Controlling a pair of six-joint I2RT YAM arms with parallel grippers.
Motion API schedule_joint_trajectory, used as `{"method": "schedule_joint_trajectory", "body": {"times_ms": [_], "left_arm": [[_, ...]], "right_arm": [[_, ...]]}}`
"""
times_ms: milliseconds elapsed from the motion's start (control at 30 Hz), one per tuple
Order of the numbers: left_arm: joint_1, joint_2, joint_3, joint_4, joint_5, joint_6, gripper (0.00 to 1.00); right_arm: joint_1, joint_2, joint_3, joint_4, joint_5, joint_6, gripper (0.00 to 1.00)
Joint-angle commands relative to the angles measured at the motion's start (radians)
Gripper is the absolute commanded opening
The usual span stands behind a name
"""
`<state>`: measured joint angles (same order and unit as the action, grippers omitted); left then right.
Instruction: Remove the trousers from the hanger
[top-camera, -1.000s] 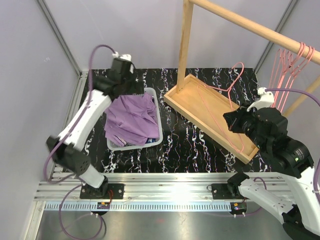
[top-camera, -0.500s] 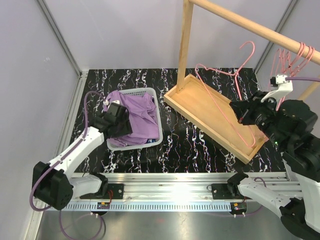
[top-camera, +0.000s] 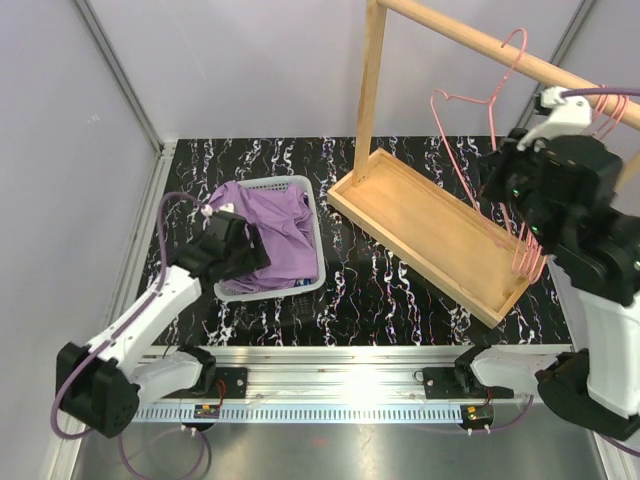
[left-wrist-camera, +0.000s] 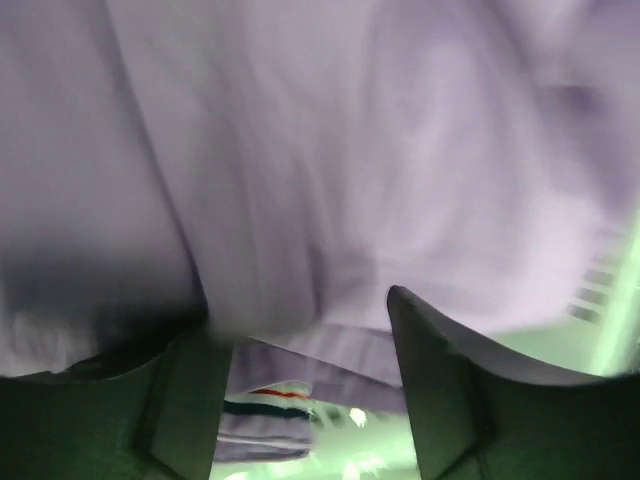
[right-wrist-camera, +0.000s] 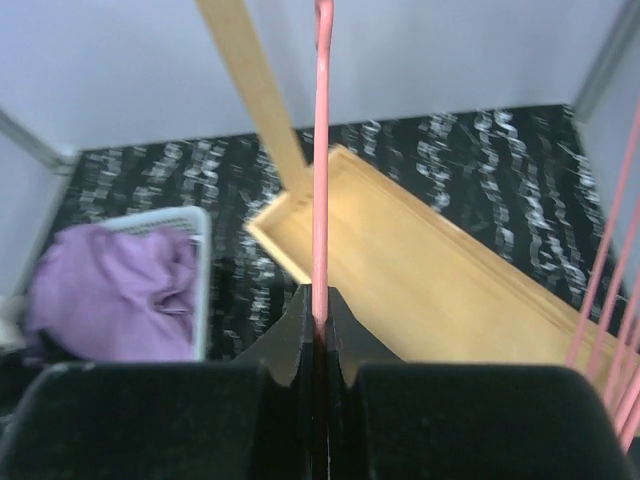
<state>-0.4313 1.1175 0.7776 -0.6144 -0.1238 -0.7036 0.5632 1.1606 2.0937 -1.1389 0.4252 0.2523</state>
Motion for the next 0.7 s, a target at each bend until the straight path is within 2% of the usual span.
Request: {"method": "schedule_joint_trajectory", "body": {"times_ms": [0, 67, 100, 133, 233, 400, 533, 667], "left_arm": [[-0.003, -0.119, 0.214, -0.114, 0.042, 0.042, 0.76], [-0.003, -0.168, 0.299, -0.207, 0.058, 0.094, 0.84], [-0.003, -0.185, 0.349, -0.244, 0.055, 0.110, 0.96], [-0.003, -0.199, 0.427, -0.278, 0.049, 0.142, 0.99], [-0.004, -0.287, 0.555, -0.390, 0.029, 0.211, 0.99], [-0.004, -0.482, 0.557, -0.415, 0.052, 0.302, 0.99], [-0.003, -0.556, 0.493, -0.442, 0.038, 0.343, 0.99], [-0.003, -0.567, 0.473, -0.472, 0.030, 0.381, 0.99]], "right_arm": [[0.006, 0.042, 0.009, -0.021, 0.180, -0.045, 0.00], [0.006, 0.053, 0.005, 0.037, 0.231, -0.062, 0.00], [0.006, 0.059, 0.009, 0.057, 0.294, -0.068, 0.00], [0.006, 0.066, 0.014, 0.076, 0.322, -0.080, 0.00], [0.006, 0.100, 0.020, 0.159, 0.418, -0.114, 0.00], [0.000, 0.204, 0.057, 0.159, 0.640, -0.094, 0.00], [-0.014, 0.222, -0.021, 0.061, 0.722, 0.078, 0.00], [-0.014, 0.122, -0.200, 0.005, 0.767, 0.270, 0.00]]}}
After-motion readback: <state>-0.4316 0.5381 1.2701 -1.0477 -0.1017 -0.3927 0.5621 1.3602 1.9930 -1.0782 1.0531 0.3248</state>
